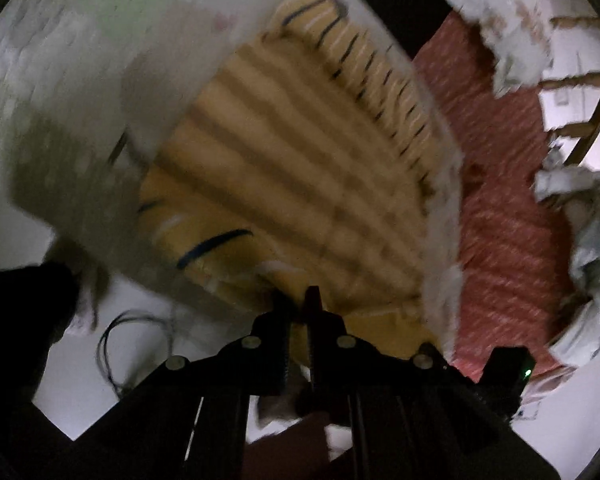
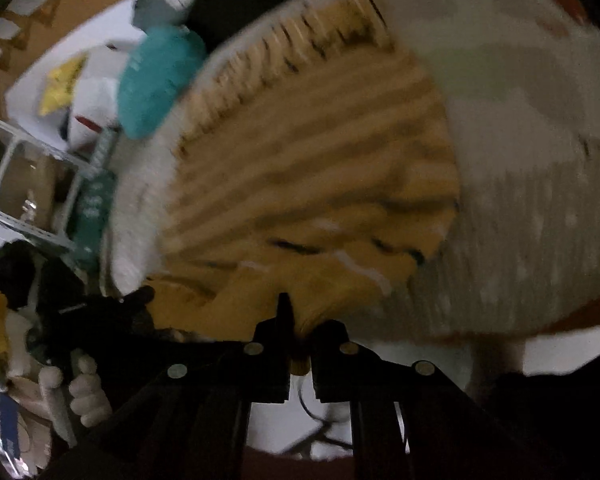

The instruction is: Fold small clothes

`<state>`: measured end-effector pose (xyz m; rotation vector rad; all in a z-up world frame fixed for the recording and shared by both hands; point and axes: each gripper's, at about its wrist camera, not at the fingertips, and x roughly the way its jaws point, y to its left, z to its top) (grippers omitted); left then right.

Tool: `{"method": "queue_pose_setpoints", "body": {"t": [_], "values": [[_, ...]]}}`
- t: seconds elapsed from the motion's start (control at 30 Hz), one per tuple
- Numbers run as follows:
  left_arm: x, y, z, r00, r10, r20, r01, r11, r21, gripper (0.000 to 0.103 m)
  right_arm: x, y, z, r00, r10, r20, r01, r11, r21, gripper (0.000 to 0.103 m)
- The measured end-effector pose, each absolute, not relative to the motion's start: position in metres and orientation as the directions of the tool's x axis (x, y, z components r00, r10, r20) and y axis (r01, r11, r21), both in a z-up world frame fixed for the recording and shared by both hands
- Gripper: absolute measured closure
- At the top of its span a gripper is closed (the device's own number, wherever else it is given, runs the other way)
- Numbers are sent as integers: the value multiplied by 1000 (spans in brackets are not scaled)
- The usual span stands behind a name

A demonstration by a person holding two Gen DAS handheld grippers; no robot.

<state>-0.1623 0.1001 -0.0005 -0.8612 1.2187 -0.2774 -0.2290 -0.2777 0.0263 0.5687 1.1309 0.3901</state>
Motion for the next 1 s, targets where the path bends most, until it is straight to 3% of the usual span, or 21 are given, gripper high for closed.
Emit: {"method": "queue_pose_setpoints", "body": {"t": [0.27,0.57,1.0], "values": [[-86,102,35,450,-595,-666,-208,655,-726,96,-155,-278,75,497,542,-678,-68,803,592,96],[18,86,53,490,-535,-689,-184,708,-681,96,-56,-281,86,557,492,-669,-69,830,554,96],[161,72,7,451,-435,-780,-246,779,-576,96,82,-285,13,540,430,-723,70,833,549,96]]}}
